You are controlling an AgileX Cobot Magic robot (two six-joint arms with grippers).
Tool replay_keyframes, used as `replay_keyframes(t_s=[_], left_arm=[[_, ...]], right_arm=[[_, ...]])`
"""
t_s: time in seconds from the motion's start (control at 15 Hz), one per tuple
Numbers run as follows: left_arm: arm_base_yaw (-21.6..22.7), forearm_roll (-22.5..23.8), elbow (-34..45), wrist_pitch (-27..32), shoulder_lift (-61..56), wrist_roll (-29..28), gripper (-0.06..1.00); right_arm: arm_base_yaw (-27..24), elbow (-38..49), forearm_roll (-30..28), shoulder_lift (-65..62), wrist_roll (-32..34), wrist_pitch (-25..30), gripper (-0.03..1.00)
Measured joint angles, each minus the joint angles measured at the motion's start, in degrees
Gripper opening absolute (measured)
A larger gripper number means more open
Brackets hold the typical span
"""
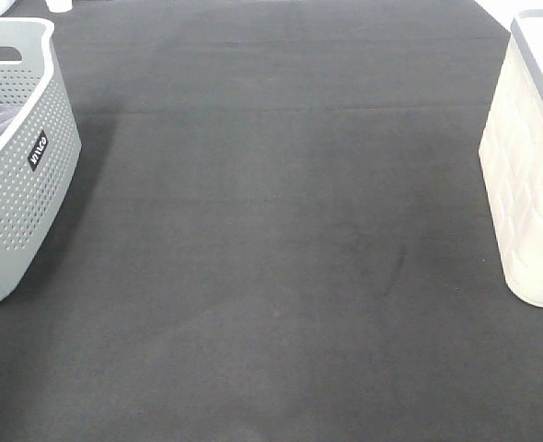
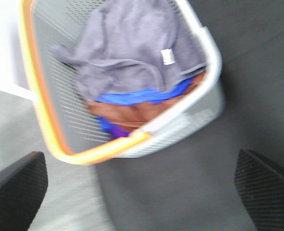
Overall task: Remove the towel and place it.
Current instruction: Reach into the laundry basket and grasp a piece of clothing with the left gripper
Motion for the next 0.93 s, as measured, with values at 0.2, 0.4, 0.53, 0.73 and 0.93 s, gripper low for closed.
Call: replay_keyframes(t_s=[0.2, 0.4, 0.53, 0.73, 0.93], left_arm=[[1.26, 7.05, -9.63, -1.6, 11.52, 11.69, 0.99], [3.9, 8.71, -18.85, -6.76, 25.27, 19.31, 0.99], [4.01, 9.45, -21.6, -11.63, 34.78, 21.03, 0.99], [4.01, 9.74, -21.89, -16.04, 48.64, 27.5, 0.99], [4.01, 10.6, -21.89, -16.39, 55.52, 32.37, 0.99]], right_arm=[[0.0, 0.0, 0.0, 0.0, 0.0, 0.0, 0.8], [0.0, 0.0, 0.0, 0.0, 0.0, 0.0, 0.8], [0.0, 0.0, 0.0, 0.0, 0.0, 0.0, 0.8], [0.0, 0.0, 0.0, 0.0, 0.0, 0.0, 0.8], [0.0, 0.0, 0.0, 0.0, 0.0, 0.0, 0.8]])
